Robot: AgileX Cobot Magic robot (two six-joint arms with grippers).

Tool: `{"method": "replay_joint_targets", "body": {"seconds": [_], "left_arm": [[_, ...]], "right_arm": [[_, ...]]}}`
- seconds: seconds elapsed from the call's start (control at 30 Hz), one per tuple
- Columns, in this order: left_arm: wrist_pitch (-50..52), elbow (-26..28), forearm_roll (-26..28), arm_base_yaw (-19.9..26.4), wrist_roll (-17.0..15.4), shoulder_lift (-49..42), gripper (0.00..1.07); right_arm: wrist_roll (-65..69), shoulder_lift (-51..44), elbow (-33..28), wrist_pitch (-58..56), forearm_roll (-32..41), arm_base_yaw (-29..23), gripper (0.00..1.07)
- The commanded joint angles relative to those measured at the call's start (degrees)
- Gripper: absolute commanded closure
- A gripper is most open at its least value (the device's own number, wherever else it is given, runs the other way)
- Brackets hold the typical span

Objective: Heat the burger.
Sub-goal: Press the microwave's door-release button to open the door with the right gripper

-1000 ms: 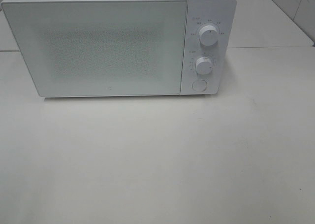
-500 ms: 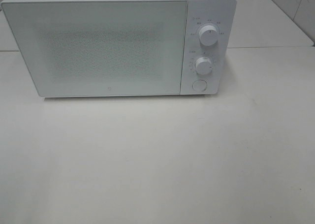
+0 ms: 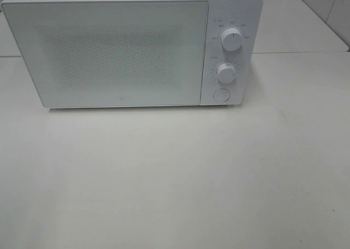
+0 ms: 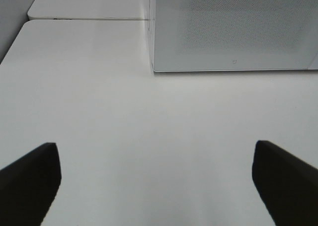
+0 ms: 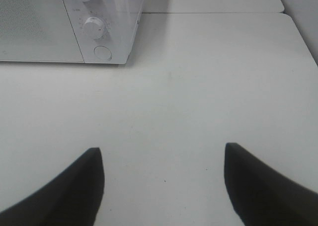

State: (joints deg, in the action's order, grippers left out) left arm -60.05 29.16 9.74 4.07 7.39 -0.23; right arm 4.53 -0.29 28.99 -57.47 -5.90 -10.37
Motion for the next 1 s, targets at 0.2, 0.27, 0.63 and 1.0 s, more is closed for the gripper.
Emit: {"method": "replay_joint_targets", "body": {"seconds": [0.2, 0.27, 0.63, 1.0], "left_arm": [[0.52, -0.23, 0.23, -0.11, 0.06, -1.15, 0.04], [0.52, -0.23, 0.23, -0.11, 0.06, -1.15, 0.04], [0.52, -0.23, 0.23, -0.11, 0.06, -1.15, 0.04], [0.52, -0.23, 0.23, -0.11, 0.06, -1.15, 0.04]], "right_arm": [[0.40, -1.43, -0.17, 0.00, -0.52, 0.46, 0.42], [0.40, -1.43, -0.17, 0.00, -0.52, 0.46, 0.42], [0.40, 1.55, 1.43, 1.15, -2.58, 0.46, 0.42], [0.46, 11.40, 1.89, 12.43, -2.69, 0.40, 0.42]]}}
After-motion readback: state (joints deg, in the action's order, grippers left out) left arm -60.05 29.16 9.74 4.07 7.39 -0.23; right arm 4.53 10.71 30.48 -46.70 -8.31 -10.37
